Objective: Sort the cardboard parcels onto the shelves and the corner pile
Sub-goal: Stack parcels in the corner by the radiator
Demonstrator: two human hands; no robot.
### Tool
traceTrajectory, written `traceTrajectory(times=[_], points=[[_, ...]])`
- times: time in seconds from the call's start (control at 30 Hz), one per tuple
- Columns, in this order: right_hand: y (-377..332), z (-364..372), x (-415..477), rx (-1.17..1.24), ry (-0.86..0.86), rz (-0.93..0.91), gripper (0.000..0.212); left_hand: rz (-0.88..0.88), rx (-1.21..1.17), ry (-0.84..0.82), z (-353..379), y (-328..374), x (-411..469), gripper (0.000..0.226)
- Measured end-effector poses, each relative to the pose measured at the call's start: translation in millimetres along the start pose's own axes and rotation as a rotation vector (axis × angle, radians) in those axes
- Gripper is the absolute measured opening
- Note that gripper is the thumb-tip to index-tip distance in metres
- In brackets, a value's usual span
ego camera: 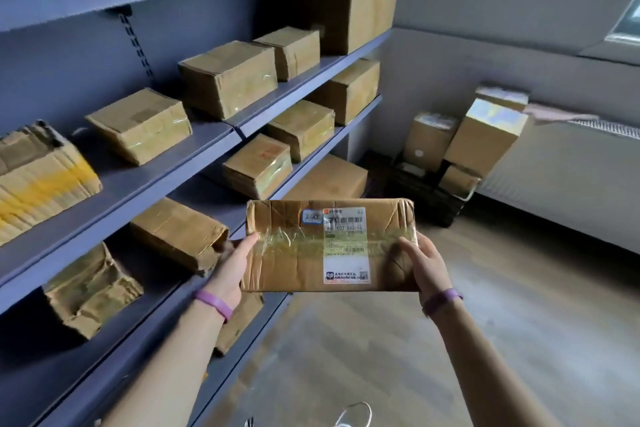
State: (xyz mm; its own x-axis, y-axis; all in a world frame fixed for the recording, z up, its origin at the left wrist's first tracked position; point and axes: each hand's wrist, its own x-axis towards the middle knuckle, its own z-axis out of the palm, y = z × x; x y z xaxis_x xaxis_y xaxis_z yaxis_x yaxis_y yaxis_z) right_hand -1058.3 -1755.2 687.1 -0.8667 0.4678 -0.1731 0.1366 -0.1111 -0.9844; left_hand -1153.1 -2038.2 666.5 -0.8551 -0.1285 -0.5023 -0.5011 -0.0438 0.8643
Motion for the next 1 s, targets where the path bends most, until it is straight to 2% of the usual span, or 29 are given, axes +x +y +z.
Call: traceTrajectory(times=[0.07,0.2,0.33,0.47,0.53,0.6,0.63,0.73,0.77,0.9,1.0], points=[[-2,-18,16,0.016,0.048,0.010,0.024,0.004,0.028,-0.039,28,8,11,0.039],[-3,-45,49,0.030,0.131,0.019,0.025,0.013,0.087,-0.118,82,23,39,0.054],[-2,-64,91,0.038,0.216,0.048,0.022,-0.030,0.098,-0.201,134,34,81,0.058],[-6,-78,151,0.033,0.272,0.039,0.023,-0.027,0.123,-0.266,195,55,132,0.039],[-9,-82,188,0.033,0.303,0.034,0.023,-0.032,0.104,-0.331,224,73,158,0.052],[-13,-85,225,0.042,0.342,0.036,0.020,-0.031,0.125,-0.374,252,88,191,0.078],[-15,-87,243,0.046,0.355,0.040,0.018,-0.033,0.136,-0.397,266,97,205,0.082],[-23,-88,292,0.043,0.379,0.054,0.019,-0.037,0.141,-0.424,305,122,246,0.066],[-27,-89,306,0.047,0.390,0.058,0.020,-0.042,0.149,-0.437,317,130,257,0.072],[-43,-94,355,0.050,0.458,0.067,0.020,-0.064,0.187,-0.497,360,152,300,0.119],[-52,-102,389,0.054,0.480,0.059,0.022,-0.053,0.189,-0.510,392,168,320,0.126]])
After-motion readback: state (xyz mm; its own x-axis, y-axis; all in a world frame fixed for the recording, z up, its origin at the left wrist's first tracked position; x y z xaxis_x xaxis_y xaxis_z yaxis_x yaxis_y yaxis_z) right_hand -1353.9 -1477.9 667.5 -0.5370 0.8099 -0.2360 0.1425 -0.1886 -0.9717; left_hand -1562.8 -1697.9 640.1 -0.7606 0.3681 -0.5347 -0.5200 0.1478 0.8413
